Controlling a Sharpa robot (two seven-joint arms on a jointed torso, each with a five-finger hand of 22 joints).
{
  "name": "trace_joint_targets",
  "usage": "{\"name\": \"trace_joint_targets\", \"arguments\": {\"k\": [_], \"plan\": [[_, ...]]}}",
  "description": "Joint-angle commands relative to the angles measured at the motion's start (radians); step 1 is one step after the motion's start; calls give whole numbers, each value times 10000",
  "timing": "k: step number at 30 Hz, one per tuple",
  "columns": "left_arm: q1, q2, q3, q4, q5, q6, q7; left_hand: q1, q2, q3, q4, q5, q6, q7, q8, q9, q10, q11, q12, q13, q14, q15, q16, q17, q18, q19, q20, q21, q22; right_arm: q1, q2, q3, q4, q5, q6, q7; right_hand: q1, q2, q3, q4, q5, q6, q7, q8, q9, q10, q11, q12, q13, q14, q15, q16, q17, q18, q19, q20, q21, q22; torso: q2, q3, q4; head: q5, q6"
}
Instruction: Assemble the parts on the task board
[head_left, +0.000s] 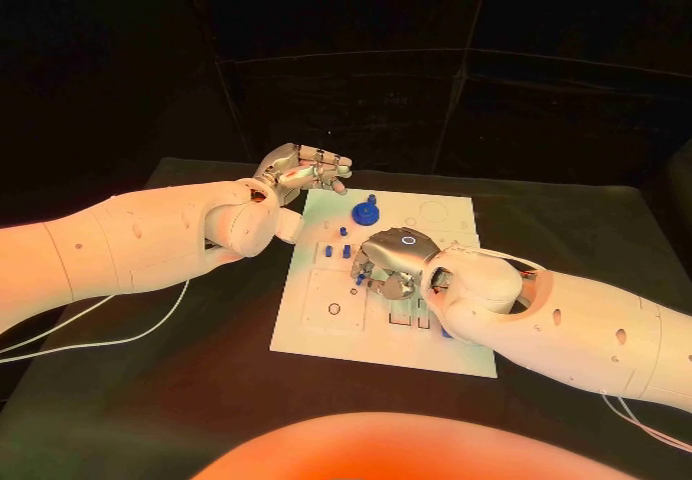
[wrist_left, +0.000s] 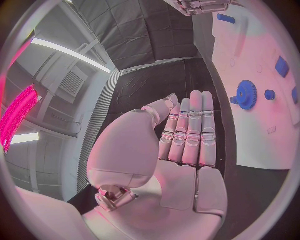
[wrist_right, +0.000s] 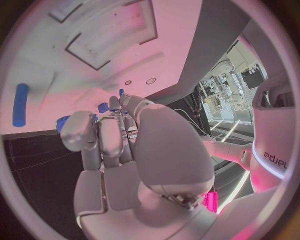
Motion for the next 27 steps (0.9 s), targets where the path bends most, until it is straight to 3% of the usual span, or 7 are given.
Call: {"name": "trace_joint_targets", "arguments": {"k": [1, 27], "plan": [[18, 17, 10, 12, -68, 100, 49, -51, -18, -57, -5, -27, -53, 9, 23, -10, -61, 11, 59, -10, 46, -1, -59, -13, 98, -7, 40, -54, -13, -14, 48, -1, -23, -217, 207, 58, -134, 17, 83, -1, -17, 47, 24, 27, 12, 59, 3, -38, 7, 333, -66, 52, 2, -103, 6, -22, 40, 12, -2, -1, -7, 26, -30], [18, 28, 11, -18, -70, 133, 16, -73, -19, -77, 6, -27, -79, 26, 18, -17, -83, 26, 64, -16, 50, 13, -85, -31, 96, -13, 53, -71, -34, -128, 170, -4, -49, -215, 244, 128, -197, 15, 106, -31, 3, 46, 27, 22, 12, 64, 6, -54, 10, 338, -64, 72, 15, -104, 8, -21, 48, 19, -7, -5, 7, 119, -145]]}}
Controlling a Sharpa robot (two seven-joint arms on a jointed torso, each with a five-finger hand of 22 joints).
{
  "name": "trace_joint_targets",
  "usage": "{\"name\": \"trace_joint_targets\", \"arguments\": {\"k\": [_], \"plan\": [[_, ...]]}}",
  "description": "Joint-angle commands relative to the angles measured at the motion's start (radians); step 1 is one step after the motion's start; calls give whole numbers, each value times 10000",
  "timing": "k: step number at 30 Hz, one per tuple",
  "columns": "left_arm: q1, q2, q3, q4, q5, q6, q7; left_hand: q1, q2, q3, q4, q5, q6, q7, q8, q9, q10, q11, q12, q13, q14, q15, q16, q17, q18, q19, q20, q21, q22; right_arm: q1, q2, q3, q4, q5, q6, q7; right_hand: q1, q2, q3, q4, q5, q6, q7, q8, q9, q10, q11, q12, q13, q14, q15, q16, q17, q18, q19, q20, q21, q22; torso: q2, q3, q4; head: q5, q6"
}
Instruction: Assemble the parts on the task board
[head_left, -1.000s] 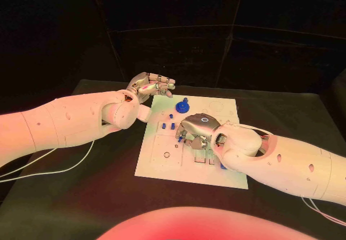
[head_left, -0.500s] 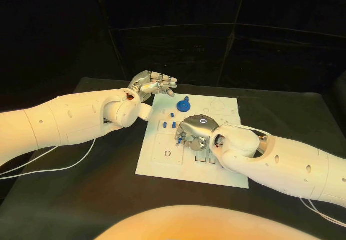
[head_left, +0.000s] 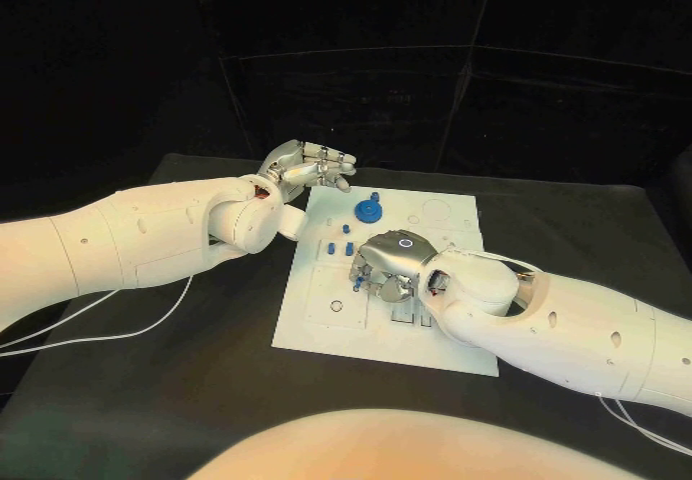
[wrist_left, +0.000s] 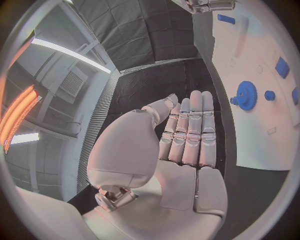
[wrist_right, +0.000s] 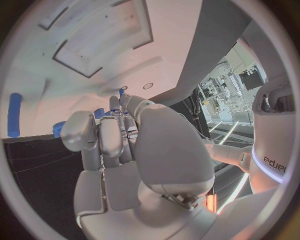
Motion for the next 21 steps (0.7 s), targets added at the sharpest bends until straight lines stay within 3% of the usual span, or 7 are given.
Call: {"name": "trace_joint_targets", "arguments": {"k": [1, 21], "plan": [[18, 5, 11, -6, -42, 105, 39, -74, -19, -78, 6, -27, -46, -8, 17, -9, -49, -10, 65, -9, 51, 14, -46, -10, 96, -13, 54, -34, -10, -3, -4, -1, 49, -77, 100, 89, -115, 14, 83, -9, 18, 60, 39, 52, 8, 66, 6, -51, 14, 339, -63, 78, 22, -104, 9, -21, 51, 6, -5, 0, 1, 19, -13], [18, 8, 11, -12, -42, 131, 21, -78, -18, -84, 7, -26, -63, 1, 14, -14, -62, -3, 66, -12, 51, 19, -59, -19, 97, -16, 59, -43, -21, -12, 46, 0, -5, -78, 255, 2, -157, 7, 90, -27, 12, 57, 39, 48, 7, 63, 8, -63, 14, 334, -62, 58, -6, -99, -2, -20, 39, -22, -1, -6, 3, 34, -50]]}}
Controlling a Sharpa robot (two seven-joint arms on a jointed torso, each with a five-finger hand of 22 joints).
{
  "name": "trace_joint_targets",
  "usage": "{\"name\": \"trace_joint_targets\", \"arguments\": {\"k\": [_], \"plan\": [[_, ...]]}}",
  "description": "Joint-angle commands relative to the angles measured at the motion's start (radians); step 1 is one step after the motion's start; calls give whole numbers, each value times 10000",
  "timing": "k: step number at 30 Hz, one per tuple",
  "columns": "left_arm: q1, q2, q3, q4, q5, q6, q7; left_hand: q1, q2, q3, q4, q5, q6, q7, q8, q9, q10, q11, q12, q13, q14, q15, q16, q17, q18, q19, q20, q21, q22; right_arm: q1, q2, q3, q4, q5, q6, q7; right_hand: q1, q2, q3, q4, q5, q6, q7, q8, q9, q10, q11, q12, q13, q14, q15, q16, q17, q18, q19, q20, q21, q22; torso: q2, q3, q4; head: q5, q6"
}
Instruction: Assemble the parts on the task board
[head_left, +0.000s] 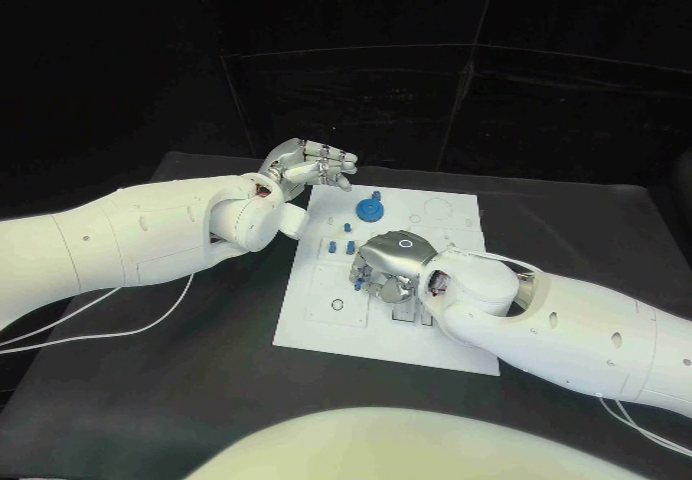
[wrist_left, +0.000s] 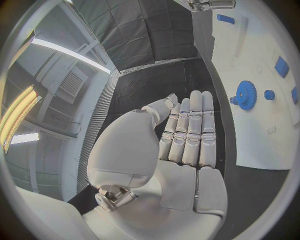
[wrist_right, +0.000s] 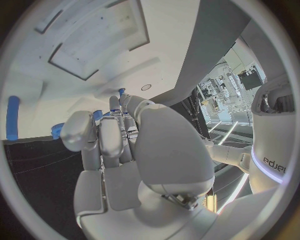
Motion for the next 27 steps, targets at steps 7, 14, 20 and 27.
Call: {"name": "trace_joint_targets", "arguments": {"k": [7, 14, 20, 27], "plan": [[18, 1, 11, 15, -35, 116, 28, -78, -18, -55, -22, -26, -63, 2, 14, -15, -63, -3, 66, -15, 52, 19, -59, -8, 97, -16, 58, -43, -9, 12, 78, 3, -65, -90, 452, -140, -239, -45, 44, -42, -33, -7, 19, -12, 5, 32, 16, -112, 14, 322, -49, -1, -50, -93, -25, -10, 24, -46, 2, -1, -3, -2, -30], [18, 3, 11, 14, -35, 124, 18, -78, -18, -55, -22, -26, -63, 2, 14, -15, -63, -3, 66, -15, 52, 19, -59, -8, 97, -16, 58, -43, -9, 12, 135, 3, -99, -108, 568, -156, -368, -87, 8, -65, -48, -38, 25, -28, 0, 9, 29, -146, 15, 315, -41, -5, -64, -92, -39, -1, 18, -54, 2, -2, -5, -6, -45], [18, 11, 11, 10, -36, 135, 8, -87, -17, -64, -17, -27, -78, 11, 11, -19, -79, 6, 69, -18, 52, 26, -74, -18, 96, -19, 65, -55, -23, 12, 178, 3, -141, -77, 472, -116, -561, -136, -9, -84, -7, -266, 94, -105, -45, -197, 93, -277, -21, 319, 12, 31, -40, -86, -77, 29, -14, -110, -5, -3, -3, -21, -52], [18, 16, 11, 10, -36, 198, -40, -87, -14, -65, -17, -26, -84, 13, 11, -20, -84, 8, 70, -19, 51, 28, -79, -22, 97, -20, 67, -59, -28, 12, 202, 3, -190, 44, 301, -78, -1032, -375, -54, -34, -140, -1212, 417, -117, -99, -1094, 400, -338, -101, 197, 259, -160, -308, 36, -429, 210, -414, -799, -1, -2, -2, -36, -49]]}}
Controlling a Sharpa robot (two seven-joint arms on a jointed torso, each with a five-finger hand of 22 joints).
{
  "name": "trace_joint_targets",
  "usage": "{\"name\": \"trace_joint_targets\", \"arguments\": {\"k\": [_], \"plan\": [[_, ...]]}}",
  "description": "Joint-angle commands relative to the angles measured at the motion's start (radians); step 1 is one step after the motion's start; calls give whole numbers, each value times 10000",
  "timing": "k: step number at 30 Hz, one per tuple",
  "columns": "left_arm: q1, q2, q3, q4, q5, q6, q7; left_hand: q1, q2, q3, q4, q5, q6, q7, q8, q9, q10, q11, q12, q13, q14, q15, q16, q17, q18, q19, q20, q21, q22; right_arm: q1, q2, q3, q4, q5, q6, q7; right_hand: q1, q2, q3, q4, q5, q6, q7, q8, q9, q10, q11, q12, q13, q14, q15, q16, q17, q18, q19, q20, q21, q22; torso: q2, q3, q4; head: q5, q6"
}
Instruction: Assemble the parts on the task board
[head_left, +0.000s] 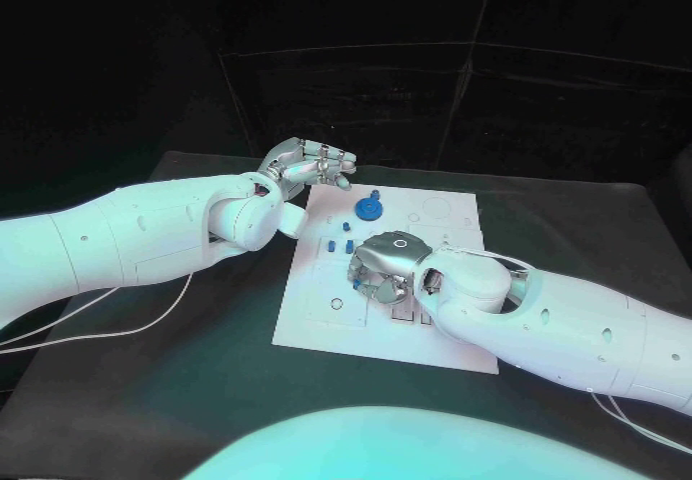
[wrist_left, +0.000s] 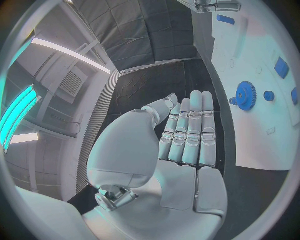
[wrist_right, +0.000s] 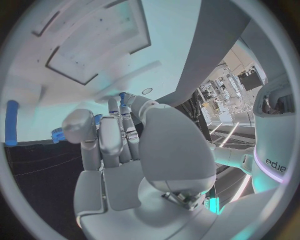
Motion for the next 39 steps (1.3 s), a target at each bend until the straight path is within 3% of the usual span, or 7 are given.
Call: {"name": "trace_joint_targets", "arguments": {"k": [1, 16, 25, 30, 33, 37, 39], "plan": [[18, 10, 11, 10, -30, 168, -11, -87, -13, -65, -17, -26, -86, 14, 10, -11, -87, 9, 71, -11, 51, 29, -43, -13, 97, -21, 68, -61, -16, 12, 5, 4, -3, 79, -70, 24, -174, -75, -47, -2, -91, -374, 124, -34, -10, -311, 107, -20, -8, 186, 118, -157, -192, 59, -162, 60, -184, -309, -1, 0, 2, -6, 1], [18, 5, 11, -4, -30, 205, -48, -83, -8, -65, -20, -24, -105, 21, 6, -15, -110, 16, 70, -16, 42, 36, -61, -25, 97, -29, 74, -75, -31, 11, -138, 2, 120, 469, -626, 348, -349, -126, -175, 20, -50, -652, 200, 9, 16, -490, 184, 58, 24, 141, 184, -197, -292, 92, -236, 148, -279, -453, 1, 3, -12, -9, 26], [18, -70, 10, 7, -30, 217, -71, -85, -9, -69, -20, -24, -117, 26, 4, -18, -122, 21, 71, -18, 38, 41, -72, -32, 96, -34, 79, -83, -40, 36, -1000, 16, 773, 536, -1511, 396, -362, -212, -281, -42, 25, -711, 223, 25, 27, -725, 225, 8, -3, 96, 208, -304, -449, 121, -303, 172, -381, -626, -11, -7, -37, -61, 87], [18, -114, 10, 26, -30, 221, -74, -85, -9, -69, -20, -24, -117, 26, 4, -18, -122, 21, 71, -18, 38, 41, -72, -32, 96, -34, 79, -83, -40, 307, -1629, 49, 1070, 610, -1619, 130, -411, -260, -428, -52, -35, -736, 209, 28, 31, -946, 243, 18, -23, 92, 229, -316, -493, 126, -308, 210, -412, -667, -3, -3, -12, -208, 187], [18, -128, 10, 36, -30, 221, -76, -85, -9, -69, -20, -24, -117, 26, 4, -18, -122, 21, 71, -18, 38, 41, -72, -32, 96, -34, 79, -83, -40, 465, -1958, 183, 1111, 815, -1435, -59, -427, -276, -542, -57, -85, -809, 142, 8, 23, -1073, 217, 31, -27, 94, 216, -325, -525, 134, -305, 213, -430, -692, -5, -4, -4, -307, 250], [18, -157, 9, 50, -30, 215, -78, -85, -9, -69, -20, -24, -117, 26, 4, -18, -122, 21, 71, -18, 38, 41, -72, -32, 96, -34, 79, -83, -40, 661, -2416, 328, 1079, 1040, -956, -409, -528, -360, -1152, 4, -20, -1296, 60, -13, -3, -1651, 190, 13, -40, 38, 201, -428, -684, 172, -389, 199, -597, -950, 2, 4, -18, -419, 335], [18, -166, 8, 53, -30, 211, -83, -85, -9, -69, -20, -24, -117, 26, 4, -18, -122, 21, 71, -18, 38, 41, -72, -32, 96, -34, 79, -83, -40, 728, -2585, 360, 1037, 1091, -734, -535, -366, -236, -2151, 175, 127, -1684, 82, 25, 30, -2156, 212, 128, -5, -71, 229, -576, -888, 217, -546, 210, -856, -1330, 4, 8, -23, -433, 350]]}}
